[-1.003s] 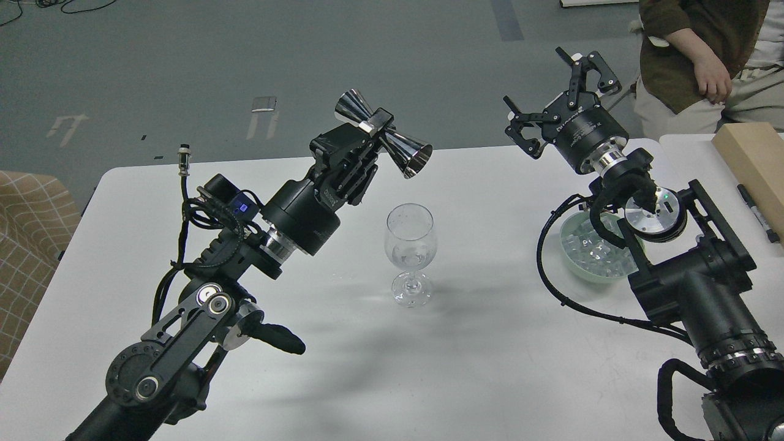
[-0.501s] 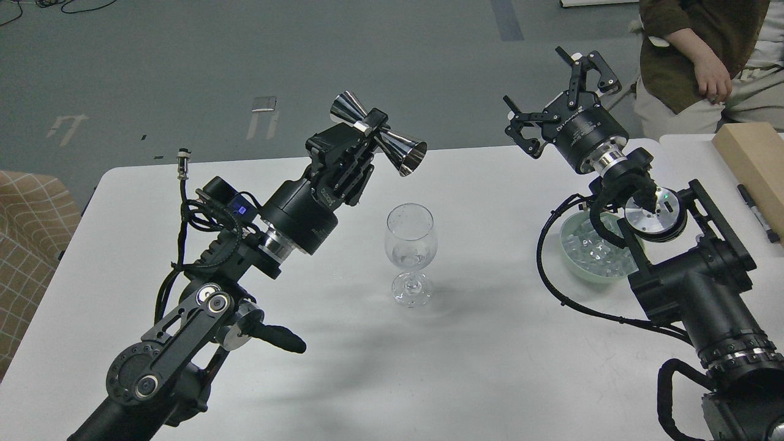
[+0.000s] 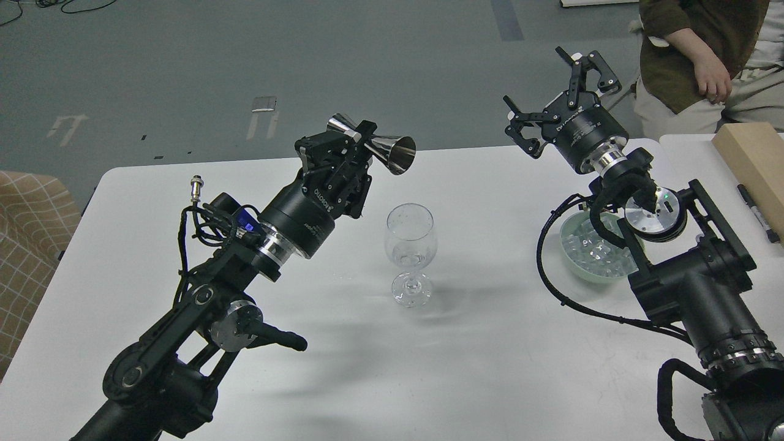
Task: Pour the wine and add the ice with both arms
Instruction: 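Turn the jigger upright and carry it away from the glass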
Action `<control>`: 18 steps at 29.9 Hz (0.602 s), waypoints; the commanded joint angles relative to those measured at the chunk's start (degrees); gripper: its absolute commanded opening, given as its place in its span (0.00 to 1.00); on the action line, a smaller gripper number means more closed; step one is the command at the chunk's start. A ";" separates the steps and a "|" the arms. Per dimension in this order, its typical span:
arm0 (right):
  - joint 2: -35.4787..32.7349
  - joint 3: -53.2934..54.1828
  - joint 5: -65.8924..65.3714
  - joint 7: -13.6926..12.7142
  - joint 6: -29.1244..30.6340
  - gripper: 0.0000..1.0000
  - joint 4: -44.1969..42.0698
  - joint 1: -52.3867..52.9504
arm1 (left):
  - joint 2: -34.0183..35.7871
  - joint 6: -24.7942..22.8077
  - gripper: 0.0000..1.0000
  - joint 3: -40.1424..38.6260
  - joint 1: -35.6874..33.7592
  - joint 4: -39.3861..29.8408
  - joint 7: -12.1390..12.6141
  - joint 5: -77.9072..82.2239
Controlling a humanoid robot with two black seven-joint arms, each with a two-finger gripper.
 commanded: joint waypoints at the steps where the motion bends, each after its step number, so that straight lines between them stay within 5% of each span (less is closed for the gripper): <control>1: 0.00 -0.09 0.00 0.00 -0.42 1.00 0.00 0.00 | 0.09 0.85 0.00 0.02 -0.03 -0.09 2.02 -5.52; 18: 0.00 -0.09 0.00 -0.08 -0.51 1.00 -0.09 -0.17 | 1.06 4.63 0.00 -0.69 -0.03 0.00 7.13 -24.25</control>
